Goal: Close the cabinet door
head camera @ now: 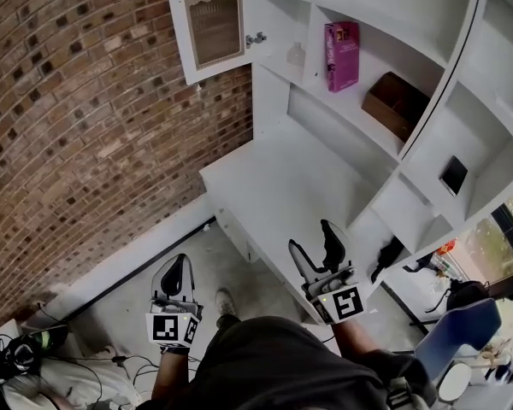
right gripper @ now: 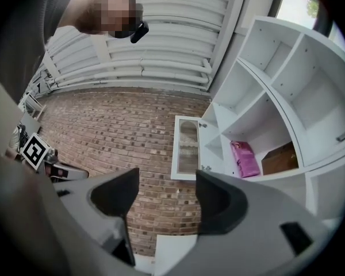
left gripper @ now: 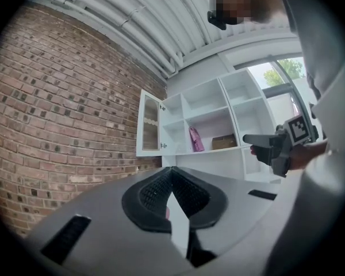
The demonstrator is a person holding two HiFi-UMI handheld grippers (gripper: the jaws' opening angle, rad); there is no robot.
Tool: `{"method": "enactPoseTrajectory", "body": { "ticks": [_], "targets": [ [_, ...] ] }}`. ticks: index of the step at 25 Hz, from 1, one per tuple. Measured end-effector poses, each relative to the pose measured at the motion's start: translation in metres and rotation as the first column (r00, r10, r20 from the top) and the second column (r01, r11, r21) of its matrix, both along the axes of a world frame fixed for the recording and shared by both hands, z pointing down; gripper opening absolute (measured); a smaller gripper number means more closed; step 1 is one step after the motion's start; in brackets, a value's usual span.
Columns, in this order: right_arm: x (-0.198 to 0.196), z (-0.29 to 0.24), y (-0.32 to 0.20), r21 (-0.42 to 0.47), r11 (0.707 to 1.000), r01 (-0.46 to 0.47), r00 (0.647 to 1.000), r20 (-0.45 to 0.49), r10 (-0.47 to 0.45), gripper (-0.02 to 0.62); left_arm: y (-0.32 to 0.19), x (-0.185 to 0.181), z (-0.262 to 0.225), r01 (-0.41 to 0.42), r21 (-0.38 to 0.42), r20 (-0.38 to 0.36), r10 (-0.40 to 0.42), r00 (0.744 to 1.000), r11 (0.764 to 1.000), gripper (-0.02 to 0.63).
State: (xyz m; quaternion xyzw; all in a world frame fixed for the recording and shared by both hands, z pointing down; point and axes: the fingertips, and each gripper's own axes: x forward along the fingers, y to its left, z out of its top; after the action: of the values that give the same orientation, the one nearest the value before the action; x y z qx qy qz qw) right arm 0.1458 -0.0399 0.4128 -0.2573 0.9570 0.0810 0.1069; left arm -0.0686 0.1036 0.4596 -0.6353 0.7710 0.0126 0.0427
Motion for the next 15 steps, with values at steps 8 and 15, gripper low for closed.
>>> {"method": "enactPoseTrajectory", "body": {
  "ticks": [8, 15],
  "targets": [
    [-0.080, -0.020, -0.045, 0.015, 0.998, -0.054, 0.998, 0.013, 0.054, 0.308, -0.049, -0.086, -0.009, -0.046, -0.001, -0.009, 0.046, 0.999, 0.999, 0.002],
    [-0.161, -0.027, -0.076, 0.024, 0.995, -0.095, 0.995, 0.009, 0.095, 0.308, -0.079, -0.165, -0.012, -0.086, -0.003, -0.022, 0.086, 0.996, 0.996, 0.002]
  ]
}}
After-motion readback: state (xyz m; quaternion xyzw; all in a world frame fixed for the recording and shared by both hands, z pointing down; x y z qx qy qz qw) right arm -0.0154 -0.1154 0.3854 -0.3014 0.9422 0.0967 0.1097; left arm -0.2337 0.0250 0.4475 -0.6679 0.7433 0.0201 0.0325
